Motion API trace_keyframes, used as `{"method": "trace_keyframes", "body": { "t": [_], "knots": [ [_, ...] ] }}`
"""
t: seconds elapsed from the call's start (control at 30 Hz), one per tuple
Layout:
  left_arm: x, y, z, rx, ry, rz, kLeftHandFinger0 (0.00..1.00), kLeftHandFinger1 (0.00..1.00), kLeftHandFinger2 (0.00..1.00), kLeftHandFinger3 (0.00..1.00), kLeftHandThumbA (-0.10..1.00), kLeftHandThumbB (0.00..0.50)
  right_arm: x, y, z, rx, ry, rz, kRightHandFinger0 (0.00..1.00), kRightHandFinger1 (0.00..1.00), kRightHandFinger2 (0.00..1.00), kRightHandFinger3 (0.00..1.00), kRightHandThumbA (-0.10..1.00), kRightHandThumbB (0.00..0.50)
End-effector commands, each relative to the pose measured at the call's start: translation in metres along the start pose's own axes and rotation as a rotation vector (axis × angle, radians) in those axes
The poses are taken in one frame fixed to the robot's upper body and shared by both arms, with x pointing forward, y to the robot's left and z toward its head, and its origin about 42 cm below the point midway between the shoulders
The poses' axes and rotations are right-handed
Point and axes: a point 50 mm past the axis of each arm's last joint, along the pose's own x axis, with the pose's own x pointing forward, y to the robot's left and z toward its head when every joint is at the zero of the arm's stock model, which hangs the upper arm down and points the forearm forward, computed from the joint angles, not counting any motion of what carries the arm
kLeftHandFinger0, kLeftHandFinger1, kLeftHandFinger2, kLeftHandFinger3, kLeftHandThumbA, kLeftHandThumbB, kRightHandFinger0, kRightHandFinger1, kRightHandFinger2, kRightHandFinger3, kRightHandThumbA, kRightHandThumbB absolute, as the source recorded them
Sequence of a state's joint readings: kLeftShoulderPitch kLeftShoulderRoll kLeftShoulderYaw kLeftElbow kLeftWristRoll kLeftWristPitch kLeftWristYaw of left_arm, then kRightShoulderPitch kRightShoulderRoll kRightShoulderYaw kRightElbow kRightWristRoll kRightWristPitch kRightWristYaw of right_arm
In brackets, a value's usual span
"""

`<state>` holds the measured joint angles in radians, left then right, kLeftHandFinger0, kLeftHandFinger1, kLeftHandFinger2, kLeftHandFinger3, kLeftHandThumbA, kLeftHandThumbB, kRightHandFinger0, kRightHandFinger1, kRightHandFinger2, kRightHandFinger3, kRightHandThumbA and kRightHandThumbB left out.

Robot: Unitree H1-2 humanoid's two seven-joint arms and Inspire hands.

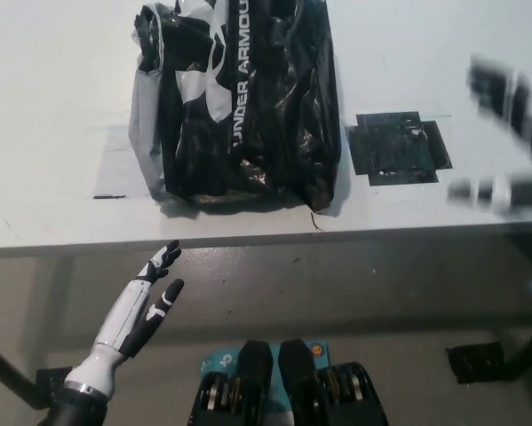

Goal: The robot uses its right hand to pick up a bag of coffee beans and puts it in the black plastic bag, then the robot grabs the top of the bag and lifts it.

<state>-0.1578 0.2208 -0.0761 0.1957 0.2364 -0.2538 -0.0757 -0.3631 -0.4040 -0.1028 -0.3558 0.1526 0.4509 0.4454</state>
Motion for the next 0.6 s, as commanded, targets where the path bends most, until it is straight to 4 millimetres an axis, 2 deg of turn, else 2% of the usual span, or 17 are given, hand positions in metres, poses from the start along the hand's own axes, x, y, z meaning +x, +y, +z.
{"method": "trace_keyframes", "body": {
  "t": [0.0, 0.03, 0.17, 0.2, 0.27, 0.37, 0.4, 0.43, 0.5, 0.53, 0.57],
  "knots": [
    [-0.006, 0.030, 0.006, -0.084, -0.053, 0.099, 1.00, 1.00, 1.00, 1.00, 1.00, 0.190, -0.128, 0.083, 0.075, 0.017, -0.551, -0.230, 1.00, 1.00, 1.00, 1.00, 1.00, 0.447],
    [-0.008, 0.028, 0.004, -0.093, -0.045, 0.097, 1.00, 1.00, 1.00, 1.00, 1.00, 0.202, -0.127, 0.086, 0.066, 0.034, -0.525, -0.227, 1.00, 1.00, 1.00, 1.00, 1.00, 0.422],
    [-0.026, 0.022, -0.004, -0.108, -0.006, 0.088, 1.00, 1.00, 1.00, 1.00, 1.00, 0.213, -0.127, 0.098, 0.039, 0.080, -0.442, -0.253, 1.00, 1.00, 1.00, 1.00, 1.00, 0.410],
    [-0.029, 0.022, -0.005, -0.104, -0.005, 0.088, 1.00, 1.00, 1.00, 1.00, 1.00, 0.199, -0.124, 0.101, 0.026, 0.100, -0.415, -0.264, 1.00, 1.00, 1.00, 1.00, 1.00, 0.361],
    [-0.037, 0.019, -0.009, -0.107, 0.008, 0.082, 1.00, 1.00, 1.00, 1.00, 1.00, 0.193, -0.122, 0.108, 0.007, 0.114, -0.364, -0.282, 1.00, 1.00, 1.00, 1.00, 1.00, 0.329],
    [-0.050, 0.013, -0.016, -0.115, 0.032, 0.073, 1.00, 1.00, 1.00, 1.00, 1.00, 0.196, -0.118, 0.123, -0.029, 0.146, -0.258, -0.314, 1.00, 1.00, 1.00, 1.00, 1.00, 0.356],
    [-0.052, 0.012, -0.016, -0.117, 0.036, 0.071, 1.00, 1.00, 1.00, 1.00, 1.00, 0.201, -0.117, 0.126, -0.035, 0.156, -0.243, -0.317, 1.00, 1.00, 1.00, 1.00, 1.00, 0.345],
    [-0.060, 0.008, -0.019, -0.126, 0.051, 0.066, 1.00, 1.00, 1.00, 1.00, 1.00, 0.208, -0.116, 0.137, -0.056, 0.185, -0.184, -0.330, 1.00, 1.00, 1.00, 1.00, 1.00, 0.298],
    [-0.064, 0.007, -0.021, -0.130, 0.057, 0.065, 1.00, 1.00, 1.00, 1.00, 1.00, 0.214, -0.117, 0.141, -0.062, 0.201, -0.168, -0.334, 1.00, 1.00, 1.00, 1.00, 1.00, 0.296],
    [-0.073, 0.005, -0.024, -0.135, 0.071, 0.063, 1.00, 1.00, 1.00, 1.00, 0.99, 0.218, -0.117, 0.155, -0.090, 0.239, -0.100, -0.346, 1.00, 1.00, 1.00, 1.00, 1.00, 0.287],
    [-0.076, 0.004, -0.024, -0.136, 0.075, 0.062, 1.00, 1.00, 1.00, 1.00, 0.99, 0.219, -0.119, 0.158, -0.096, 0.244, -0.085, -0.349, 1.00, 1.00, 1.00, 1.00, 1.00, 0.282]
  ]
}}
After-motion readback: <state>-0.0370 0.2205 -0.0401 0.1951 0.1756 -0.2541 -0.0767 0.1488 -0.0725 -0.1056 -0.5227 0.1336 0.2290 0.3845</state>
